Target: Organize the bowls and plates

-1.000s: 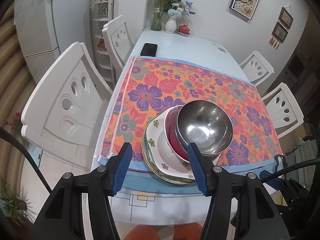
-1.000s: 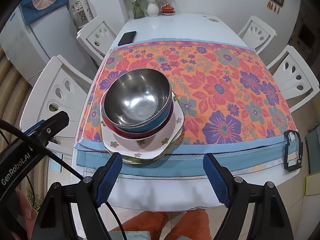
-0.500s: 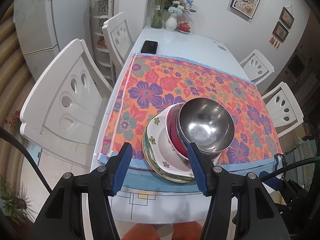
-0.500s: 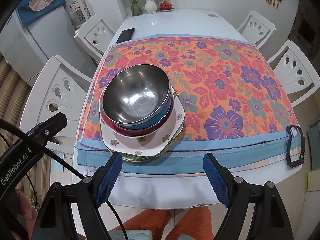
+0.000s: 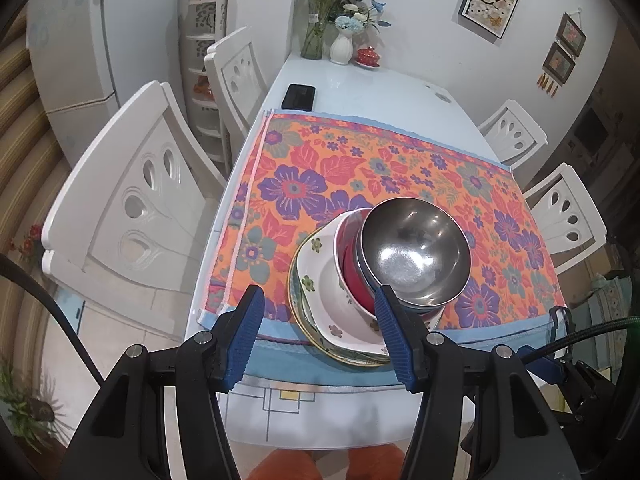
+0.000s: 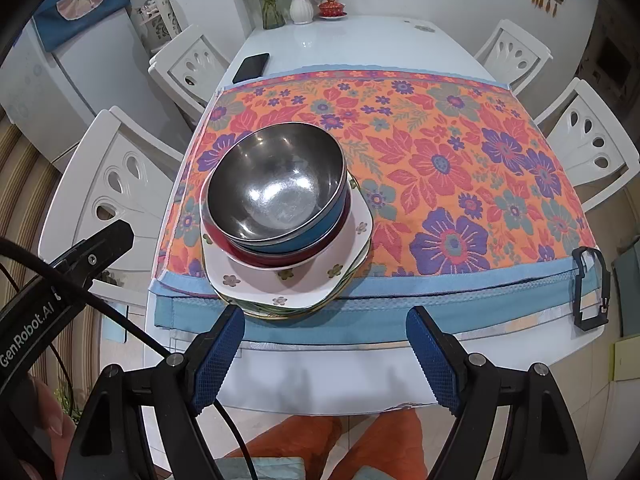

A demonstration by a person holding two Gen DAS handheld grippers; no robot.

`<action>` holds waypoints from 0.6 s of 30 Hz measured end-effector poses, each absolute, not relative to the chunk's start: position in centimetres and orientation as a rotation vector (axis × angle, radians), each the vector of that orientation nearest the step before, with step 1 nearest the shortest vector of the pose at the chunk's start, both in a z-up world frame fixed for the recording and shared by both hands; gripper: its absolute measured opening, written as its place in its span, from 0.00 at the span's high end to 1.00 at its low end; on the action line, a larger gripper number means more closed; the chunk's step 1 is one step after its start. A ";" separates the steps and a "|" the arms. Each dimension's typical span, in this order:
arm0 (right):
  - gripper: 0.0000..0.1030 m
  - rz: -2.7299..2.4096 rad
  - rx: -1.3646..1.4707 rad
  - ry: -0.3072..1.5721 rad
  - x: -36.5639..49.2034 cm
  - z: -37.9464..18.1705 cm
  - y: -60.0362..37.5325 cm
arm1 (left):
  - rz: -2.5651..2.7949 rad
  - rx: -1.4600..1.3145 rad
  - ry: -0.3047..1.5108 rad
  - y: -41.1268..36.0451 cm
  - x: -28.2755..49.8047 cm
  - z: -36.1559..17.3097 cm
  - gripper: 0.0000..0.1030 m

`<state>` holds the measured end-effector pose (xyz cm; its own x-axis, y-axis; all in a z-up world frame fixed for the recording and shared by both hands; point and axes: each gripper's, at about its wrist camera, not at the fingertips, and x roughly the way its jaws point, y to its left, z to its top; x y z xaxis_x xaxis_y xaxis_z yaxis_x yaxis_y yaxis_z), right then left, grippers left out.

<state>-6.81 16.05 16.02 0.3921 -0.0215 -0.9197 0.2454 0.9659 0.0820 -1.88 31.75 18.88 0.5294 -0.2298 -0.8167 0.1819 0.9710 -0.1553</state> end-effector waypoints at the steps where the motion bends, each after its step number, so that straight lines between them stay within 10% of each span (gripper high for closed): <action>1: 0.21 -0.171 0.218 1.159 -6.8 16.0 16.0 | -0.243 -0.046 0.980 31.7 -1.9 18.9 0.46; 18: 0.21 -0.170 0.222 1.166 -6.8 15.8 16.3 | -0.235 0.001 0.994 31.7 -1.5 18.8 0.39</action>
